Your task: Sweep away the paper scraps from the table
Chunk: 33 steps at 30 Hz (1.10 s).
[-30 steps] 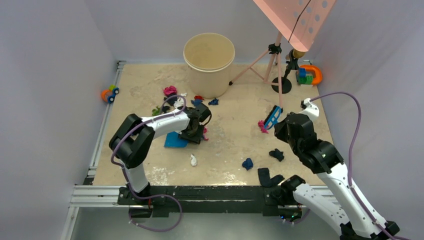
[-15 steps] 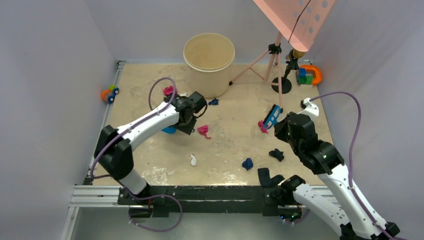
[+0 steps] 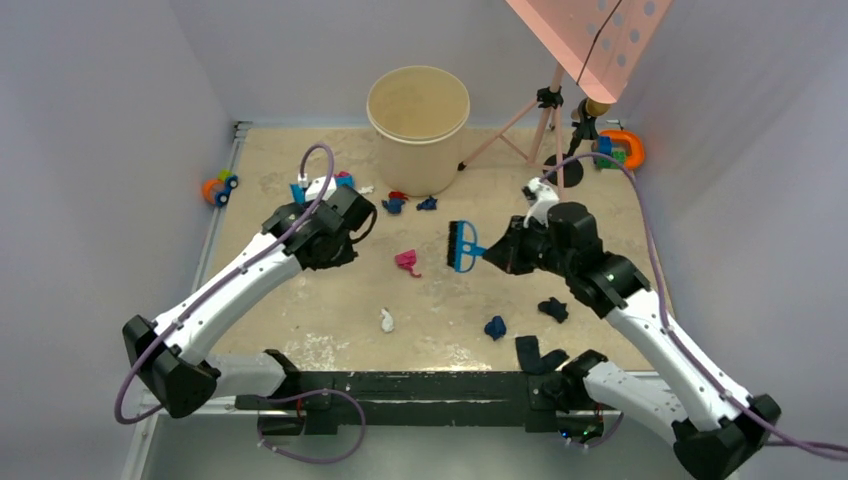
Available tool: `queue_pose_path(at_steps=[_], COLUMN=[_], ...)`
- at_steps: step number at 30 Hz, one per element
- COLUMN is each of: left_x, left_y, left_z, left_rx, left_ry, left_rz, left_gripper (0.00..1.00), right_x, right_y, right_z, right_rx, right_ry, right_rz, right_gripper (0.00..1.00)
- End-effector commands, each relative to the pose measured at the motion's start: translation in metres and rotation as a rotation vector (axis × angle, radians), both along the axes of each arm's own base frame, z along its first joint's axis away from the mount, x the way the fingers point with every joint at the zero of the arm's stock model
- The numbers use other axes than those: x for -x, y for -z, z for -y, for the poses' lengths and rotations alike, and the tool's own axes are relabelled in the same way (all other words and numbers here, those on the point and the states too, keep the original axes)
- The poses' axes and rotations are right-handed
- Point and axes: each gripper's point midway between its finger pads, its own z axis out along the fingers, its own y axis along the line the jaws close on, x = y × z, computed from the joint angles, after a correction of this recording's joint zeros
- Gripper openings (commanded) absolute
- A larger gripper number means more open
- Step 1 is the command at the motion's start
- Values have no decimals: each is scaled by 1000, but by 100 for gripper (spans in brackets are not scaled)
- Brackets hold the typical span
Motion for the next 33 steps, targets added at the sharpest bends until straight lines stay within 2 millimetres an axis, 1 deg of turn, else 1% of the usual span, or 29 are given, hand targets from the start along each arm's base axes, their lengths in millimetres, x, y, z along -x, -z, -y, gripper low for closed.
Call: queue_pose_path(at_steps=[1, 3, 7, 10, 12, 14, 16, 18, 19, 20, 22, 24, 25, 27, 28, 29, 30, 31, 32, 33], left_x=[13, 18, 20, 19, 20, 23, 24, 24, 25, 26, 29, 31, 32, 33, 33, 33, 34, 33, 33, 33], left_y=[-32, -49, -76, -93, -105, -115, -122, -126, -127, -127, -128, -127, -126, -124, -124, -123, -122, -122, -121, -121], left_z=[-46, -67, -95, -106, -115, -124, -127, -128, -128, -129, -133, -136, -136, -139, -139, -140, -141, -142, -143, -144], left_rx=[-230, -272, -299, -328, -354, -371, -366, -348, -337, -327, -315, -311, -312, -321, -325, -329, -332, -333, -335, -336], left_ry=[166, 96, 43, 53, 35, 18, 16, 21, 20, 17, -1, -7, -6, -7, -4, -6, -10, -15, -19, -27], left_rz=[20, 62, 144, 213, 260, 302, 352, 396, 418, 436, 469, 485, 489, 492, 495, 496, 500, 507, 513, 526], left_gripper=[10, 10, 10, 6, 4, 1, 0, 0, 0, 0, 0, 0, 0, 0, 0, 0, 0, 0, 0, 0], right_x=[26, 31, 44, 58, 67, 72, 76, 75, 71, 63, 52, 36, 27, 9, 4, 0, -3, -4, -4, -2], right_y=[-19, -16, -5, 7, 17, 32, 48, 65, 75, 87, 100, 109, 112, 107, 105, 100, 94, 87, 78, 69], right_z=[-74, -93, -131, -158, -176, -191, -204, -211, -211, -208, -198, -175, -160, -131, -117, -107, -101, -100, -106, -117], right_rx=[-173, -155, -155, -144, -99, -34, 18, 70, 104, 153, 239, 363, 444, 576, 632, 666, 679, 672, 630, 567], right_ry=[-391, -433, -524, -591, -621, -625, -633, -614, -586, -537, -450, -335, -266, -144, -102, -73, -58, -61, -79, -126], right_rz=[-19, -35, -105, -178, -210, -245, -293, -340, -360, -372, -385, -382, -369, -333, -320, -303, -287, -271, -252, -233], right_gripper=[0, 0, 0, 0, 0, 0, 0, 0, 0, 0, 0, 0, 0, 0, 0, 0, 0, 0, 0, 0])
